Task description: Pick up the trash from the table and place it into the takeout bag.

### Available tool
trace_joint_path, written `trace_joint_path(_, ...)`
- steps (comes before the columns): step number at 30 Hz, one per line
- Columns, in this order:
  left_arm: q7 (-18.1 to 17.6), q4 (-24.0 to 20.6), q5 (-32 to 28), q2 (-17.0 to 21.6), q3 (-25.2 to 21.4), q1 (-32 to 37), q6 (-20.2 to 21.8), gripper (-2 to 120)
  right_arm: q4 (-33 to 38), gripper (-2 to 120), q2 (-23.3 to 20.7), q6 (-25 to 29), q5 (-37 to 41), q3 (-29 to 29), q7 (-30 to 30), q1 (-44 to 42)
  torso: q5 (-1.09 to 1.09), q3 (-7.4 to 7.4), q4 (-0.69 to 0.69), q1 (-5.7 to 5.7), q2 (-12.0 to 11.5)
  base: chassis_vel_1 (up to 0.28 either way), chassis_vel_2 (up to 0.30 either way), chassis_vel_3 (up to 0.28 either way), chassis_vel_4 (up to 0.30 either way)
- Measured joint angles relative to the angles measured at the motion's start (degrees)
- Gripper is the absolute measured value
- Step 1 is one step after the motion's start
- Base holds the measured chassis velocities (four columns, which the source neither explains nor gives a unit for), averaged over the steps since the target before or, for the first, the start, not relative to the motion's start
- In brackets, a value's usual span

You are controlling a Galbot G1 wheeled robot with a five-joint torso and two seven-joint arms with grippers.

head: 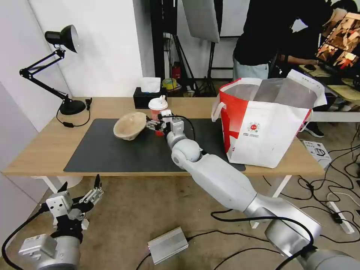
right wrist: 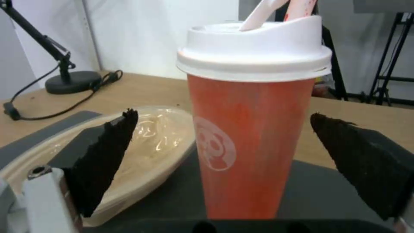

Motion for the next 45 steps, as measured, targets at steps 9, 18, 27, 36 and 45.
trace_joint_path(9,0.0,0.2,0.0,0.1,0.2,-0.1,0.0,100,-5.7,100,3.1,1.3,-1.2,1.6,-2.6,1.3,0.00,0.00,0.00,0.00,0.0,0.000,0.000,0.000,0.000)
trace_joint_path(18,0.0,0.4,0.0,0.3,0.5,-0.2,0.0,100,-9.2,100,5.5,2.0,-2.5,3.3,-3.7,2.0,0.00,0.00,0.00,0.00,0.0,0.000,0.000,0.000,0.000)
trace_joint_path(27,0.1,0.4,-0.1,0.7,0.9,-0.2,0.0,100,-10.5,100,5.9,2.4,-3.2,4.1,-3.9,2.1,0.00,0.00,0.00,0.00,0.0,0.000,0.000,0.000,0.000)
trace_joint_path(36,0.1,0.4,0.0,0.6,1.3,-0.2,0.0,100,-11.3,100,5.9,2.4,-3.5,4.3,-4.0,1.7,0.01,0.00,-0.01,0.00,0.0,0.000,0.000,0.000,0.000)
trace_joint_path(45,0.1,0.4,0.1,0.7,1.4,-0.1,0.0,100,-13.1,100,6.4,2.8,-3.9,4.8,-5.0,2.2,0.01,0.00,0.00,0.00,0.0,0.000,0.000,0.000,0.000)
